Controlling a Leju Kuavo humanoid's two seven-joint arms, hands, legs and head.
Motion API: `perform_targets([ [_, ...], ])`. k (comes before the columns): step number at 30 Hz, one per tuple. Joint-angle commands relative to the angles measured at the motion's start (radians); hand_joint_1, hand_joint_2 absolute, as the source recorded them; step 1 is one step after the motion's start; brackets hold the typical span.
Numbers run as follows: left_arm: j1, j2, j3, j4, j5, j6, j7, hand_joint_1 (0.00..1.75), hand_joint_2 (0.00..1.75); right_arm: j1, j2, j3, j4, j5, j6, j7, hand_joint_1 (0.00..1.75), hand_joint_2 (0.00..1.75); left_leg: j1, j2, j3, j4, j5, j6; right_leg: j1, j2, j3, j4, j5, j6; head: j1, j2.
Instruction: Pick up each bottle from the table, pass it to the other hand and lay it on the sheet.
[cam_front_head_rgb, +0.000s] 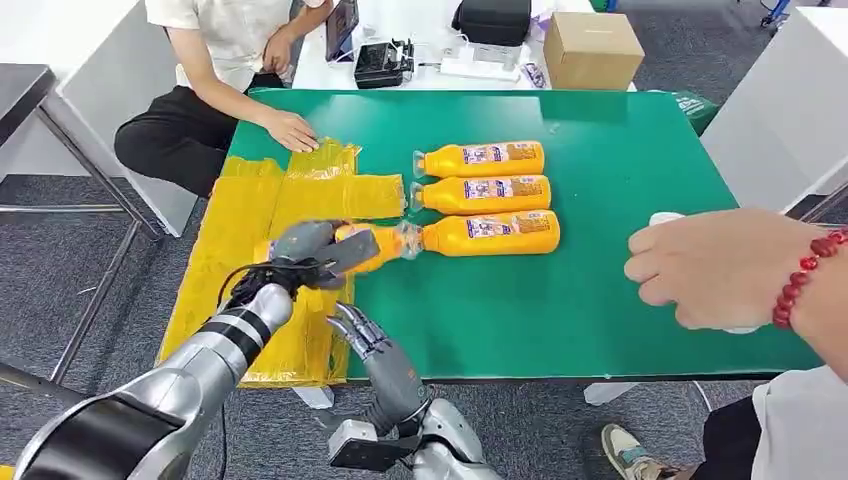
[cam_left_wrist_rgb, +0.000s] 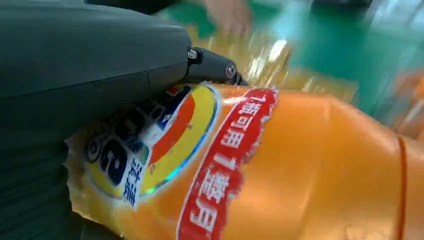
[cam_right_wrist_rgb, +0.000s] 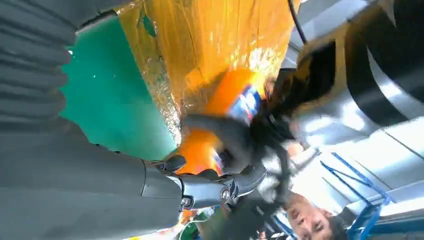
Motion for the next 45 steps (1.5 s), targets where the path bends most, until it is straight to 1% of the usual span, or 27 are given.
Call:
perform_targets([
  [1,-0.087,-0.013,0.009,0.192,0.005,-0.080,0.082,0.03,1.75,-0.068,-0.040,0.104,0.009,-0.049,-0.017,-0.002,0.00,0.00,0.000,0.001,0.003,0.000,-0.001,0.000,0.000,0.000,0.003,0.000,-0.001,0.000,0.000,0.000],
  [5,-0.089,-0.006,0.017,0.198,0.008,-0.086,0.095,0.03,1.75,-0.071,-0.038,0.111,0.010,-0.051,-0.016,-0.002,0.00,0.00,0.000,0.001,0.002,0.000,-0.001,0.000,0.000,0.000,0.002,0.000,0.000,0.000,0.000,0.000],
  [6,-0.087,-0.008,0.023,0.198,0.010,-0.094,0.102,0.03,1.75,-0.073,-0.040,0.119,0.010,-0.058,-0.021,-0.002,0.00,0.00,0.000,0.001,0.004,0.000,-0.001,0.000,0.000,0.000,0.004,0.000,-0.001,-0.001,0.000,0.000],
  [8,-0.082,-0.006,0.033,0.200,0.014,-0.107,0.105,0.00,1.75,-0.074,-0.044,0.128,0.006,-0.072,-0.020,-0.002,0.00,0.00,0.000,0.001,0.002,0.000,0.000,0.000,0.000,0.000,0.002,0.000,0.000,0.000,0.000,0.000],
  [10,-0.078,-0.005,0.033,0.203,0.013,-0.110,0.107,0.00,1.75,-0.075,-0.044,0.130,0.009,-0.074,-0.020,-0.002,0.00,0.00,0.000,0.002,0.004,-0.001,-0.001,0.000,0.000,0.001,0.004,0.000,-0.001,0.000,0.000,0.000],
  [15,-0.070,-0.008,0.054,0.194,0.030,-0.115,0.089,0.00,1.75,-0.077,-0.048,0.144,0.014,-0.087,-0.024,-0.002,0.00,0.00,0.000,0.002,0.004,-0.001,-0.001,0.000,0.000,0.001,0.004,-0.001,0.000,0.000,0.000,0.000],
  [16,-0.066,-0.014,0.103,0.178,0.081,-0.114,0.043,0.00,1.75,-0.078,-0.052,0.152,0.012,-0.095,-0.025,-0.002,0.00,0.00,0.000,0.001,0.003,-0.001,0.000,0.000,0.000,0.001,0.004,0.000,0.000,0.000,0.000,0.000],
  [19,-0.060,-0.018,0.191,0.147,0.181,-0.114,-0.062,0.00,1.75,-0.078,-0.061,0.166,0.010,-0.102,-0.035,-0.002,0.00,0.00,-0.001,0.002,0.005,-0.001,-0.001,0.000,0.000,0.000,0.005,0.000,-0.001,0.000,0.000,0.000],
  [20,-0.046,-0.023,0.283,0.115,0.289,-0.125,-0.152,0.00,1.75,-0.075,-0.065,0.167,0.007,-0.105,-0.044,-0.002,0.00,0.00,0.000,0.001,0.004,-0.001,0.000,0.000,0.000,0.000,0.003,0.000,0.000,0.000,0.000,0.000],
  [22,-0.028,-0.024,0.383,0.077,0.422,-0.183,-0.241,0.00,1.75,-0.069,-0.074,0.172,0.001,-0.109,-0.055,-0.002,0.00,0.00,0.000,0.001,0.005,-0.001,-0.001,0.000,0.000,0.000,0.005,-0.001,-0.001,0.000,0.000,0.000],
  [24,-0.004,-0.018,0.443,0.022,0.524,-0.240,-0.286,0.00,1.75,-0.066,-0.084,0.179,-0.002,-0.113,-0.071,-0.002,0.00,0.00,-0.001,0.001,0.005,-0.001,0.000,0.000,0.000,-0.001,0.005,0.000,-0.001,0.000,0.000,0.000],
  [26,0.029,-0.013,0.459,-0.045,0.591,-0.271,-0.302,0.00,1.75,-0.061,-0.090,0.177,-0.005,-0.115,-0.084,-0.002,0.00,0.00,-0.001,0.001,0.004,-0.001,0.000,0.000,0.000,0.000,0.004,-0.001,0.000,0.000,0.000,0.000],
  [27,0.038,-0.012,0.452,-0.064,0.605,-0.281,-0.296,0.00,1.75,-0.062,-0.092,0.179,-0.006,-0.116,-0.084,-0.002,0.00,0.00,-0.001,0.002,0.006,-0.001,-0.001,0.000,0.000,0.001,0.006,-0.001,-0.001,0.000,0.000,0.000],
  [29,0.038,-0.012,0.452,-0.064,0.605,-0.281,-0.296,0.00,1.75,-0.062,-0.092,0.179,-0.006,-0.116,-0.084,-0.002,0.00,0.00,-0.001,0.001,0.004,-0.001,0.000,0.000,0.000,0.000,0.004,-0.001,-0.001,0.000,0.000,0.000],
  [30,0.038,-0.012,0.452,-0.064,0.605,-0.281,-0.296,0.00,1.75,-0.062,-0.092,0.179,-0.006,-0.116,-0.084,-0.002,0.00,0.00,-0.001,0.001,0.006,-0.001,-0.001,0.000,0.000,0.000,0.006,0.000,-0.001,0.000,0.000,0.000],
  [33,0.038,-0.012,0.452,-0.064,0.605,-0.281,-0.296,0.00,1.75,-0.062,-0.092,0.179,-0.006,-0.116,-0.084,-0.002,0.00,0.00,-0.001,0.000,0.003,-0.001,0.000,0.000,0.000,0.000,0.003,0.000,0.000,0.000,0.000,0.000],
  [34,0.038,-0.012,0.452,-0.064,0.605,-0.281,-0.296,0.00,1.75,-0.062,-0.092,0.179,-0.006,-0.116,-0.084,-0.002,0.00,0.00,-0.001,0.001,0.005,-0.001,-0.001,0.000,0.000,0.000,0.004,0.000,-0.001,0.000,0.000,0.000],
  [36,0.038,-0.012,0.452,-0.064,0.605,-0.281,-0.296,0.00,1.75,-0.062,-0.092,0.179,-0.006,-0.116,-0.084,-0.002,0.00,0.00,0.000,0.000,0.002,0.000,0.000,0.000,0.000,0.000,0.002,0.000,0.000,0.000,0.000,0.000],
  [37,0.038,-0.012,0.452,-0.064,0.605,-0.281,-0.296,0.00,1.75,-0.062,-0.092,0.179,-0.006,-0.116,-0.084,-0.002,0.00,0.00,-0.001,0.001,0.005,-0.001,0.000,0.000,0.000,-0.001,0.004,0.000,-0.001,0.000,0.000,0.000],
  [38,0.038,-0.012,0.452,-0.064,0.605,-0.281,-0.296,0.00,1.75,-0.062,-0.092,0.179,-0.006,-0.116,-0.084,-0.002,0.00,0.00,-0.001,0.000,0.004,-0.001,0.000,0.000,0.000,0.000,0.003,0.000,-0.001,0.000,0.000,0.000],
  [41,0.074,-0.023,0.463,-0.124,0.727,-0.296,-0.288,0.00,1.75,-0.061,-0.098,0.184,-0.015,-0.113,-0.096,-0.002,0.00,0.00,-0.001,0.000,0.006,-0.001,-0.001,0.000,0.000,-0.001,0.006,0.000,-0.001,0.000,0.000,0.000],
  [42,0.081,-0.023,0.452,-0.141,0.742,-0.291,-0.285,0.00,1.75,-0.060,-0.099,0.186,-0.018,-0.115,-0.093,-0.002,0.00,0.00,-0.001,0.001,0.004,-0.001,0.000,0.000,0.000,0.000,0.004,0.000,-0.001,0.000,0.000,0.000],
  [43,0.091,-0.023,0.441,-0.162,0.752,-0.281,-0.288,0.00,1.75,-0.058,-0.101,0.187,-0.021,-0.117,-0.091,-0.002,0.00,0.00,-0.001,0.001,0.009,-0.002,-0.002,0.000,-0.001,-0.001,0.009,-0.001,-0.002,-0.001,0.000,0.000],
  [44,0.101,-0.022,0.429,-0.186,0.781,-0.284,-0.283,0.00,1.75,-0.056,-0.102,0.190,-0.023,-0.116,-0.094,-0.002,0.00,0.00,0.000,0.001,0.004,-0.001,-0.001,0.000,0.000,0.000,0.004,-0.001,-0.001,0.000,0.000,0.000],
  [45,0.108,-0.022,0.420,-0.201,0.789,-0.284,-0.286,0.00,1.75,-0.054,-0.104,0.190,-0.025,-0.115,-0.097,-0.002,0.00,0.00,0.000,0.000,0.004,-0.001,-0.001,0.000,0.000,-0.001,0.005,0.000,-0.001,0.000,0.000,0.000],
])
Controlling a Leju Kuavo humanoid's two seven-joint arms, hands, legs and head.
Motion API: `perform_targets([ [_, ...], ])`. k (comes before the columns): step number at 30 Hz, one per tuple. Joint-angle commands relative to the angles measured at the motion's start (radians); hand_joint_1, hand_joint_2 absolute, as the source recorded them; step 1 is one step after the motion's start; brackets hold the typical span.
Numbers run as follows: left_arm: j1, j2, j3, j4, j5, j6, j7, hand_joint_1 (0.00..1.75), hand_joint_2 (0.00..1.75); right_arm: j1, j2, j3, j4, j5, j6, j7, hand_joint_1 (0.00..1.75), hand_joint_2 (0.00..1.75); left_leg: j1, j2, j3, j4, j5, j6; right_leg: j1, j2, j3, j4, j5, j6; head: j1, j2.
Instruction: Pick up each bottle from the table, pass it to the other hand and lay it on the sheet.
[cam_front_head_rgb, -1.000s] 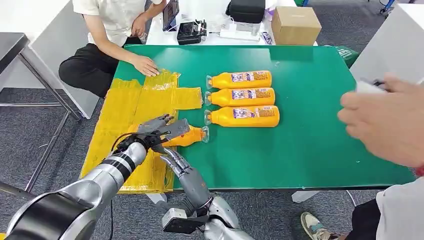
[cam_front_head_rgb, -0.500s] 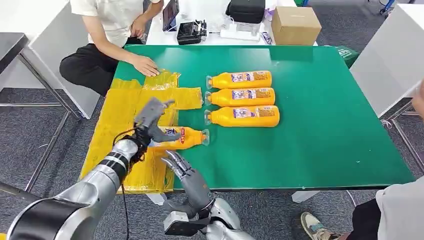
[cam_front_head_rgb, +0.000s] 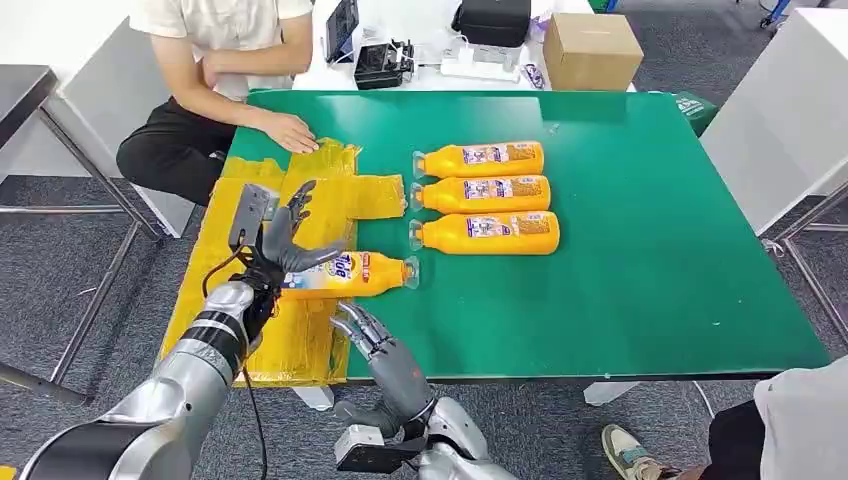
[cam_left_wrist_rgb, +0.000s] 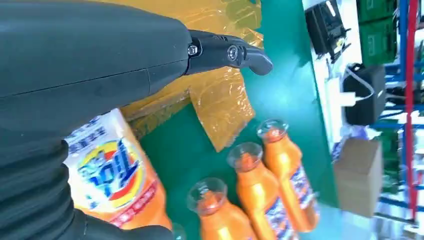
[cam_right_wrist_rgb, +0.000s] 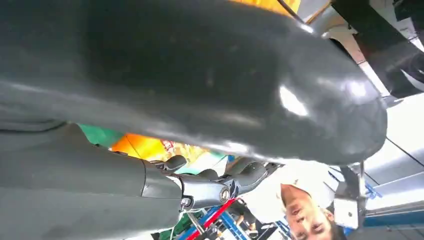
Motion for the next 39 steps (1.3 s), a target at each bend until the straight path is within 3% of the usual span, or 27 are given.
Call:
perform_targets([
  [1,0.064,-0.005,-0.027,-0.156,0.160,0.005,0.015,0.00,1.75,-0.014,-0.049,0.051,-0.032,-0.001,-0.026,-0.002,0.00,0.00,-0.001,0.001,0.005,-0.001,-0.002,0.000,0.000,-0.001,0.005,-0.001,-0.002,0.000,0.000,0.000],
  [4,0.172,0.018,-0.126,-0.351,0.231,0.038,0.020,0.00,1.75,0.025,-0.075,-0.011,-0.105,0.065,-0.026,-0.002,0.00,0.00,-0.001,0.001,0.004,-0.001,-0.002,0.000,-0.001,-0.001,0.004,-0.001,-0.002,0.000,0.000,0.000],
  [5,0.229,0.026,-0.151,-0.442,0.263,0.066,0.022,0.00,1.75,0.041,-0.086,-0.066,-0.116,0.133,-0.026,-0.002,0.00,0.00,-0.001,0.001,0.006,-0.001,-0.002,0.000,-0.001,-0.001,0.006,-0.001,-0.002,0.000,0.000,0.000],
  [6,0.280,0.034,-0.169,-0.520,0.292,0.104,0.036,0.00,1.75,0.071,-0.094,-0.196,-0.147,0.295,-0.026,0.023,0.00,0.00,-0.001,0.002,0.006,-0.002,-0.003,0.000,-0.001,0.000,0.006,-0.001,-0.002,0.000,0.000,0.000],
  [7,0.331,0.047,-0.196,-0.598,0.298,0.135,0.037,0.00,1.75,0.086,-0.119,-0.244,-0.168,0.339,-0.026,0.041,0.00,0.00,-0.001,0.002,0.008,-0.002,-0.003,0.000,-0.001,0.000,0.007,-0.002,-0.003,0.000,0.000,0.000],
  [8,0.407,0.067,-0.230,-0.705,0.286,0.180,0.031,0.00,1.75,0.086,-0.189,-0.299,-0.207,0.417,-0.026,0.156,0.00,1.75,-0.002,0.001,0.006,-0.003,-0.002,0.000,-0.001,0.000,0.005,-0.003,-0.002,0.000,0.000,0.000],
  [12,0.567,0.093,-0.270,-0.926,0.212,0.268,-0.006,0.00,1.75,0.090,-0.362,-0.488,-0.296,0.552,0.004,0.278,0.00,1.75,-0.003,0.001,0.004,-0.002,-0.003,0.001,-0.002,-0.001,0.004,-0.002,-0.002,0.001,0.000,0.000],
  [16,0.676,0.082,-0.279,-1.088,0.106,0.373,-0.060,0.00,1.75,0.065,-0.469,-0.647,-0.270,0.655,0.115,0.357,0.00,1.75,-0.004,-0.005,0.002,0.000,-0.003,0.002,-0.004,-0.006,0.004,-0.001,-0.003,0.002,0.000,0.000],
  [17,0.687,0.085,-0.283,-1.103,0.106,0.374,-0.060,0.00,1.75,0.056,-0.480,-0.661,-0.260,0.642,0.129,0.336,0.00,1.75,-0.005,-0.005,-0.001,0.000,-0.002,0.002,-0.005,-0.004,0.000,-0.001,-0.003,0.004,0.000,0.000],
  [23,0.703,0.076,-0.280,-1.109,0.086,0.408,-0.085,0.00,1.75,-0.051,-0.510,-0.667,-0.100,0.689,0.205,0.322,0.00,1.75,-0.009,-0.004,0.000,0.000,-0.002,0.005,-0.009,-0.002,0.002,-0.001,-0.002,0.006,0.000,0.000],
  [33,0.698,0.067,-0.284,-1.082,0.079,0.433,-0.093,0.00,1.75,-0.111,-0.494,-0.664,-0.008,0.693,0.192,0.316,0.00,1.75,-0.007,-0.002,0.004,-0.001,-0.002,0.006,-0.007,-0.001,0.005,-0.003,-0.001,0.006,-0.001,0.000],
  [39,0.660,0.058,-0.329,-1.032,0.061,0.434,-0.090,0.00,1.75,-0.231,-0.453,-0.621,0.127,0.743,0.200,0.336,0.00,1.75,-0.008,-0.002,-0.001,0.000,-0.001,0.006,-0.008,0.000,0.001,-0.002,0.000,0.007,-0.001,0.000],
])
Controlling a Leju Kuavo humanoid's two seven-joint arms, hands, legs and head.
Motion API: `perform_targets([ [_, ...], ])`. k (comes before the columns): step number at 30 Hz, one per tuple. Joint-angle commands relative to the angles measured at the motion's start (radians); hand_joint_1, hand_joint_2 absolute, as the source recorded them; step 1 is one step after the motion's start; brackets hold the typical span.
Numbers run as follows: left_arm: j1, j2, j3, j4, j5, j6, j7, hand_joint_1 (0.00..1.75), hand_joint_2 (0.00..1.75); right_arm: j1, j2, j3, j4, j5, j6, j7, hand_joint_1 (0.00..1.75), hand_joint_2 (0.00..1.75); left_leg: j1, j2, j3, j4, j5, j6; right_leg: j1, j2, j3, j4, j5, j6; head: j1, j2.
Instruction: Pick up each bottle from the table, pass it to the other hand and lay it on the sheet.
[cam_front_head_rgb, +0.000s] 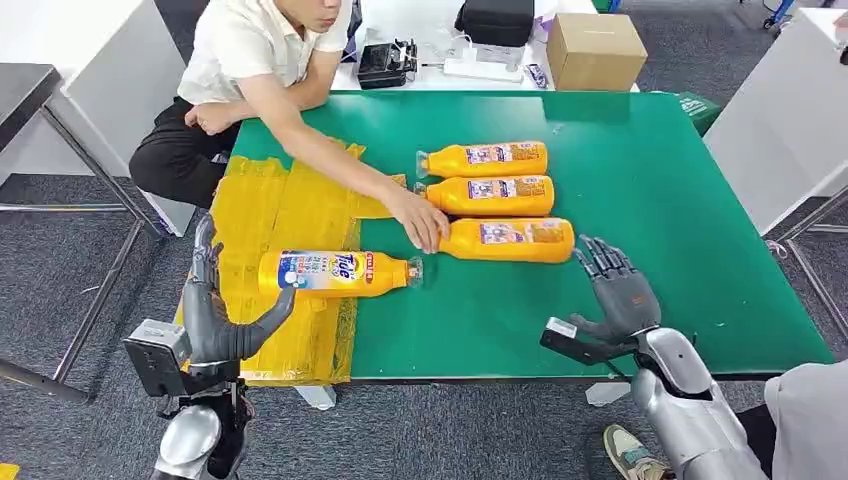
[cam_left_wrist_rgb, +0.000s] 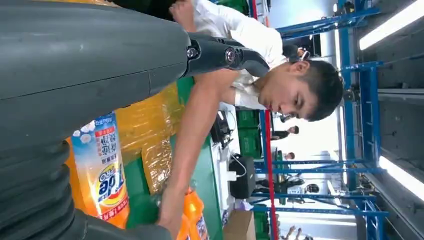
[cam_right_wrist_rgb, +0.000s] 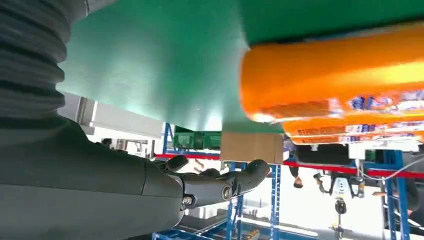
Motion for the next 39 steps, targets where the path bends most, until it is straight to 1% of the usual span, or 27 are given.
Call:
perform_targets([
  [1,-0.054,0.010,-0.075,0.073,-0.020,0.003,0.006,0.00,1.75,-0.187,0.063,0.046,0.248,0.051,0.015,0.019,0.00,1.75,0.000,0.005,0.005,-0.001,-0.001,-0.001,0.000,0.003,0.003,-0.001,0.000,-0.001,0.000,0.000],
  [4,-0.054,0.010,-0.075,0.073,-0.020,0.003,0.006,0.00,1.75,-0.187,0.063,0.046,0.248,0.051,0.015,0.019,0.00,1.75,0.000,0.002,0.002,-0.001,0.000,0.000,0.000,0.001,0.001,-0.001,0.000,-0.001,0.000,0.000],
  [7,-0.052,0.015,-0.074,0.071,-0.019,0.002,0.006,0.00,1.75,-0.182,0.061,0.048,0.251,0.051,0.007,0.019,0.00,1.75,0.000,0.003,0.006,-0.001,-0.001,-0.001,0.001,0.001,0.005,-0.001,-0.001,-0.001,0.000,0.000],
  [9,-0.064,0.013,-0.089,0.084,-0.018,-0.003,0.009,0.00,1.75,-0.212,0.079,0.063,0.288,0.058,0.025,0.026,0.00,1.75,0.000,0.002,0.004,-0.001,-0.001,-0.001,0.000,0.000,0.003,-0.001,0.000,-0.001,0.000,0.000],
  [10,-0.068,0.011,-0.095,0.090,-0.018,-0.006,0.010,0.00,1.75,-0.219,0.082,0.076,0.286,0.054,0.038,0.037,0.00,1.75,0.000,0.004,0.006,-0.001,-0.002,-0.001,0.001,0.002,0.005,-0.001,-0.001,-0.001,0.000,0.000],
  [12,-0.083,0.004,-0.114,0.113,-0.014,-0.012,0.013,0.00,1.75,-0.250,0.109,0.090,0.346,0.055,0.052,0.036,0.00,1.75,0.000,0.003,0.003,0.000,-0.001,0.000,0.000,0.002,0.002,0.000,0.000,0.000,0.000,0.000],
  [13,-0.087,0.003,-0.123,0.122,-0.011,-0.015,0.014,0.00,1.75,-0.258,0.120,0.093,0.373,0.051,0.069,0.040,0.00,1.75,0.000,0.005,0.006,-0.001,-0.002,-0.001,0.000,0.003,0.004,-0.001,0.000,-0.001,0.000,0.000],
  [14,-0.087,0.001,-0.127,0.125,-0.011,-0.015,0.013,0.00,1.75,-0.259,0.122,0.095,0.380,0.052,0.072,0.041,0.00,1.75,0.000,0.004,0.004,-0.001,-0.001,-0.001,0.000,0.002,0.003,-0.001,0.000,-0.001,0.000,0.000],
  [15,-0.090,0.004,-0.136,0.133,-0.011,-0.017,0.013,0.00,1.75,-0.264,0.130,0.097,0.408,0.051,0.082,0.052,0.00,1.75,0.000,0.004,0.006,-0.001,-0.001,-0.001,0.001,0.002,0.005,-0.001,0.000,-0.001,0.000,0.000],
  [16,-0.091,0.004,-0.139,0.136,-0.012,-0.017,0.013,0.00,1.75,-0.262,0.134,0.095,0.429,0.045,0.100,0.060,0.00,1.75,0.000,0.003,0.004,-0.001,0.000,-0.001,0.001,0.001,0.003,-0.001,0.000,-0.001,0.000,0.000],
  [17,-0.090,0.004,-0.140,0.137,-0.009,-0.017,0.013,0.00,1.75,-0.263,0.136,0.092,0.439,0.042,0.105,0.069,0.00,1.75,0.000,0.004,0.007,-0.001,-0.001,-0.001,0.001,0.001,0.006,-0.001,0.000,-0.001,0.000,0.000],
  [19,-0.088,0.006,-0.144,0.134,-0.003,-0.014,0.012,0.00,1.75,-0.263,0.140,0.090,0.483,0.037,0.136,0.100,0.00,1.75,0.000,0.001,0.003,-0.001,0.000,0.000,0.001,0.000,0.003,-0.001,0.000,-0.001,0.000,0.000],
  [22,-0.089,0.012,-0.148,0.129,0.004,-0.009,0.015,0.00,1.75,-0.274,0.138,0.078,0.542,0.020,0.232,0.174,0.00,1.75,0.000,0.002,0.007,-0.002,-0.001,-0.001,0.001,0.000,0.006,-0.002,-0.001,-0.001,0.000,0.000],
  [23,-0.085,0.010,-0.143,0.129,0.006,-0.003,0.019,0.00,1.75,-0.282,0.132,0.094,0.562,0.037,0.287,0.226,0.00,1.75,0.000,0.001,0.005,-0.001,-0.001,-0.001,0.000,-0.001,0.004,-0.001,-0.001,-0.001,0.000,0.000],
  [24,-0.084,0.012,-0.143,0.134,0.006,-0.002,0.018,0.00,1.75,-0.284,0.129,0.084,0.564,0.026,0.326,0.256,0.00,1.75,0.000,0.000,0.003,-0.001,0.000,0.000,0.000,-0.001,0.003,-0.001,0.000,0.000,0.000,0.000],
  [25,-0.085,0.011,-0.143,0.138,0.006,-0.002,0.019,0.00,1.75,-0.286,0.131,0.076,0.570,0.019,0.344,0.272,0.00,1.75,0.000,0.001,0.007,-0.001,-0.001,-0.001,0.001,0.000,0.006,-0.002,-0.001,-0.001,0.000,0.000],
  [26,-0.086,0.010,-0.143,0.144,0.007,-0.002,0.021,0.00,1.75,-0.288,0.131,0.086,0.575,0.028,0.367,0.290,0.00,1.75,0.000,0.002,0.006,-0.001,-0.001,-0.001,0.001,0.000,0.005,-0.002,0.000,-0.001,0.000,0.000],
  [29,-0.096,0.004,-0.148,0.160,0.006,-0.002,0.022,0.00,1.75,-0.292,0.131,0.091,0.581,0.037,0.410,0.337,0.00,1.75,0.001,0.001,0.011,-0.002,0.000,-0.001,0.001,-0.004,0.010,-0.003,0.000,-0.001,0.000,0.000],
  [30,-0.102,0.000,-0.150,0.167,0.005,-0.002,0.026,0.00,1.75,-0.295,0.129,0.099,0.590,0.053,0.431,0.382,0.00,1.75,0.001,-0.001,0.010,-0.002,0.000,0.000,0.001,-0.004,0.008,-0.003,-0.001,-0.001,0.000,0.000],
  [31,-0.103,-0.002,-0.149,0.170,0.005,-0.002,0.026,0.00,1.75,-0.298,0.128,0.108,0.593,0.063,0.444,0.403,0.00,1.75,0.001,0.000,0.010,-0.001,0.000,0.000,0.001,-0.003,0.006,-0.002,-0.001,-0.001,0.000,0.000],
  [32,-0.108,-0.009,-0.146,0.178,0.002,0.002,0.031,0.00,1.75,-0.301,0.128,0.117,0.593,0.084,0.436,0.462,0.00,1.75,0.001,-0.002,0.012,-0.001,0.000,0.000,0.001,-0.005,0.007,-0.003,-0.001,-0.001,0.000,0.000],
  [33,-0.109,-0.010,-0.146,0.177,0.001,0.003,0.033,0.00,1.75,-0.303,0.130,0.116,0.593,0.086,0.440,0.467,0.00,1.75,0.001,-0.002,0.013,-0.001,0.000,0.000,0.001,-0.004,0.004,-0.003,-0.002,0.000,0.000,0.000],
  [37,-0.107,-0.011,-0.145,0.174,0.000,0.004,0.033,0.00,1.75,-0.304,0.133,0.116,0.592,0.087,0.442,0.470,0.00,1.75,0.001,-0.001,0.017,-0.001,-0.001,0.002,0.001,-0.002,0.006,-0.003,-0.002,0.002,0.000,0.000],
  [39,-0.107,-0.011,-0.145,0.174,0.000,0.004,0.033,0.00,1.75,-0.304,0.133,0.116,0.592,0.087,0.442,0.470,0.00,1.75,0.001,-0.002,0.018,-0.002,-0.001,0.002,0.001,-0.003,0.009,-0.005,-0.002,0.002,0.000,0.000],
])
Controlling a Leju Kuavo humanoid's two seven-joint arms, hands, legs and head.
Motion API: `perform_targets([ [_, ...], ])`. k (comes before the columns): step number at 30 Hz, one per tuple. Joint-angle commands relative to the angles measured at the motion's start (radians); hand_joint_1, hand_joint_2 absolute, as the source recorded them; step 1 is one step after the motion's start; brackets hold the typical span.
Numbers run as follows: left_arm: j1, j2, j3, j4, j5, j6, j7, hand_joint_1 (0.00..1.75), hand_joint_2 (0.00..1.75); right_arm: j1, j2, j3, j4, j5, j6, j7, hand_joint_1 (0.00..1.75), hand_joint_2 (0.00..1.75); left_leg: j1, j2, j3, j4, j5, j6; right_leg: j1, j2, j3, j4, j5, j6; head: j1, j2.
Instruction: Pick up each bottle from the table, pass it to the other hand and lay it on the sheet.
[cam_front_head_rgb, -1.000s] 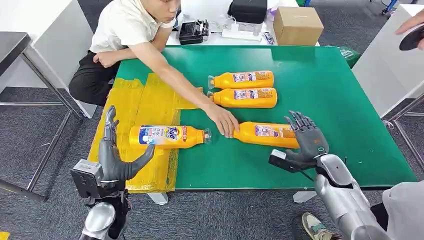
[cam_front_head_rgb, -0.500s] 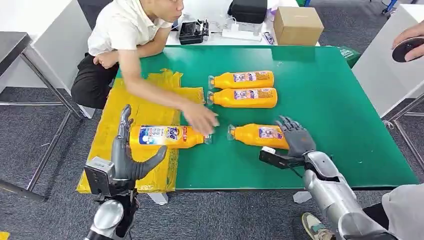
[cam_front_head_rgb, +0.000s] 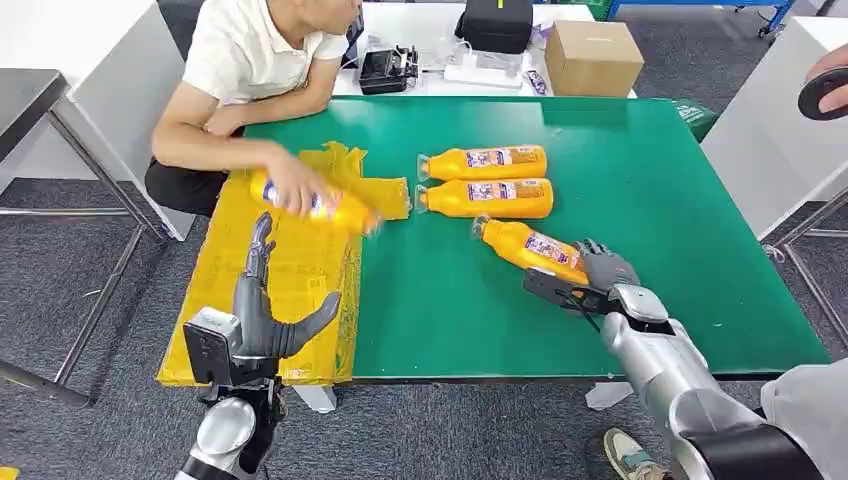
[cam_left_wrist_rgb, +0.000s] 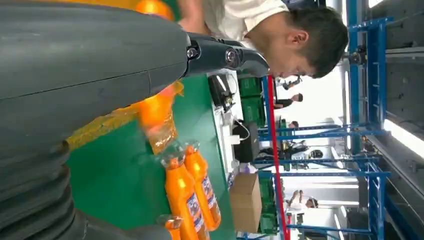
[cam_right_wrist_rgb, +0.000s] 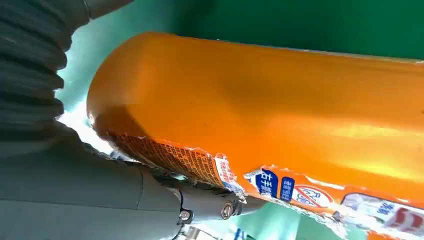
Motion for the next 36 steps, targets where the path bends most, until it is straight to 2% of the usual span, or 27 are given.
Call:
perform_targets([
  [1,-0.042,0.004,-0.024,0.076,-0.003,0.001,0.007,0.00,1.75,0.028,0.011,0.046,0.117,0.012,0.022,0.017,0.00,1.75,0.001,-0.002,0.003,-0.001,0.000,-0.001,0.001,-0.003,0.004,-0.002,0.000,-0.001,0.000,0.000],
  [2,-0.040,0.004,-0.022,0.075,-0.005,0.001,0.008,0.00,1.75,0.030,0.008,0.049,0.112,0.019,0.012,0.027,0.17,1.75,0.001,-0.003,0.003,-0.002,0.001,-0.001,0.001,-0.005,0.005,-0.004,0.000,-0.001,0.000,0.000],
  [3,-0.039,0.003,-0.021,0.074,-0.005,0.001,0.009,0.00,1.75,0.031,0.007,0.047,0.110,0.020,0.006,0.031,1.75,1.75,0.001,-0.003,0.004,-0.002,0.001,-0.001,0.001,-0.004,0.005,-0.003,0.000,-0.001,0.000,0.000],
  [6,-0.044,-0.001,-0.020,0.081,-0.009,-0.002,0.012,0.00,1.75,0.034,0.013,0.011,0.105,-0.007,0.015,0.016,1.75,1.75,0.001,-0.002,0.004,-0.002,0.001,-0.001,0.001,-0.003,0.006,-0.003,0.000,-0.001,0.000,0.000],
  [8,-0.052,0.002,-0.026,0.088,-0.004,-0.014,0.014,0.00,1.75,0.052,0.028,-0.084,0.099,-0.120,0.055,-0.102,1.75,1.75,0.001,-0.004,0.004,-0.002,0.001,-0.001,0.001,-0.005,0.007,-0.003,0.000,-0.001,0.001,0.000],
  [9,-0.055,0.008,-0.030,0.093,0.011,-0.028,0.010,0.00,1.75,0.069,0.040,-0.178,0.093,-0.239,0.129,-0.212,1.75,1.75,0.001,-0.002,0.005,-0.002,0.001,-0.001,0.001,-0.003,0.008,-0.003,0.000,-0.001,0.000,0.000],
  [10,-0.046,0.014,-0.027,0.091,0.028,-0.033,0.004,0.00,1.75,0.086,0.048,-0.221,0.084,-0.302,0.163,-0.271,1.75,1.75,0.001,-0.003,0.004,-0.003,0.001,-0.001,0.001,-0.004,0.010,-0.005,0.001,-0.001,0.000,0.000],
  [11,-0.030,0.023,-0.020,0.077,0.047,-0.045,-0.002,0.00,1.75,0.096,0.062,-0.223,0.070,-0.318,0.158,-0.313,1.75,1.75,0.001,-0.002,0.006,-0.003,0.001,-0.001,0.001,-0.004,0.018,-0.004,0.001,0.000,0.000,0.000],
  [12,0.005,0.037,-0.001,0.047,0.066,-0.051,-0.003,0.00,1.75,0.099,0.103,-0.229,0.049,-0.345,0.156,-0.373,1.75,1.75,0.001,-0.002,0.007,-0.004,0.001,-0.001,0.002,-0.005,0.018,-0.006,0.001,-0.001,0.000,0.000],
  [14,0.058,0.064,0.039,-0.002,0.087,-0.079,-0.002,0.00,1.75,0.095,0.191,-0.233,0.019,-0.386,0.161,-0.395,1.75,1.75,0.002,0.001,0.008,-0.005,0.001,-0.001,0.002,-0.002,0.019,-0.007,0.002,-0.001,0.000,0.000],
  [15,0.077,0.066,0.067,-0.012,0.100,-0.095,0.003,0.00,1.75,0.097,0.232,-0.227,-0.004,-0.407,0.167,-0.409,1.75,1.75,0.002,0.009,0.009,-0.004,-0.001,-0.002,0.003,0.007,0.018,-0.005,0.003,-0.001,0.001,0.000],
  [17,0.092,0.046,0.125,-0.007,0.118,-0.139,0.015,0.00,1.75,0.114,0.288,-0.199,-0.077,-0.473,0.174,-0.440,1.75,1.75,0.002,0.020,0.010,-0.004,-0.005,-0.004,0.004,0.016,0.017,-0.004,0.005,-0.003,0.000,0.000],
  [19,0.087,0.018,0.153,0.020,0.129,-0.170,0.029,0.00,1.75,0.157,0.313,-0.149,-0.202,-0.577,0.183,-0.507,1.75,1.75,0.002,0.023,0.010,-0.004,-0.006,-0.007,0.004,0.021,0.015,-0.003,0.005,-0.005,0.000,0.000],
  [23,0.080,0.009,0.146,0.032,0.130,-0.169,0.029,0.00,1.75,0.185,0.286,-0.101,-0.275,-0.628,0.195,-0.463,1.75,1.75,0.007,0.016,0.006,-0.001,-0.003,-0.007,0.007,0.014,0.011,0.000,0.002,-0.005,0.000,0.000],
  [24,0.083,0.004,0.147,0.033,0.144,-0.180,0.034,0.00,1.75,0.198,0.291,-0.103,-0.307,-0.677,0.206,-0.524,1.75,1.75,0.009,0.013,0.004,-0.001,-0.003,-0.008,0.009,0.012,0.011,-0.001,0.002,-0.005,0.000,0.000],
  [25,0.086,-0.002,0.144,0.039,0.166,-0.199,0.037,0.00,1.75,0.225,0.292,-0.073,-0.386,-0.713,0.205,-0.560,1.75,1.75,0.007,0.011,0.002,-0.001,-0.002,-0.008,0.008,0.010,0.009,0.000,0.001,-0.005,-0.001,0.000],
  [28,0.062,-0.014,0.107,0.104,0.209,-0.249,0.050,0.00,1.75,0.310,0.288,-0.014,-0.616,-0.811,0.210,-0.549,1.75,1.75,0.008,0.004,-0.004,-0.001,0.001,-0.007,0.008,0.003,0.006,0.000,0.001,-0.004,0.000,0.000],
  [30,0.022,-0.036,0.059,0.177,0.232,-0.253,0.057,0.00,1.75,0.366,0.242,0.016,-0.709,-0.863,0.202,-0.536,1.75,1.75,0.007,0.004,-0.006,-0.001,0.001,-0.006,0.007,0.002,0.005,0.000,0.001,-0.004,0.000,0.000],
  [34,0.013,-0.038,0.049,0.189,0.235,-0.243,0.051,0.00,1.75,0.375,0.226,0.015,-0.711,-0.875,0.199,-0.540,1.75,1.75,0.005,-0.001,-0.007,-0.001,0.001,-0.006,0.005,-0.004,0.005,-0.001,0.000,-0.004,0.000,0.000],
  [36,0.016,-0.032,0.047,0.179,0.238,-0.241,0.051,0.00,1.75,0.368,0.228,0.016,-0.698,-0.877,0.199,-0.543,1.75,1.75,0.005,0.001,-0.011,-0.001,0.001,-0.006,0.005,-0.002,0.001,-0.001,0.001,-0.004,0.000,0.000],
])
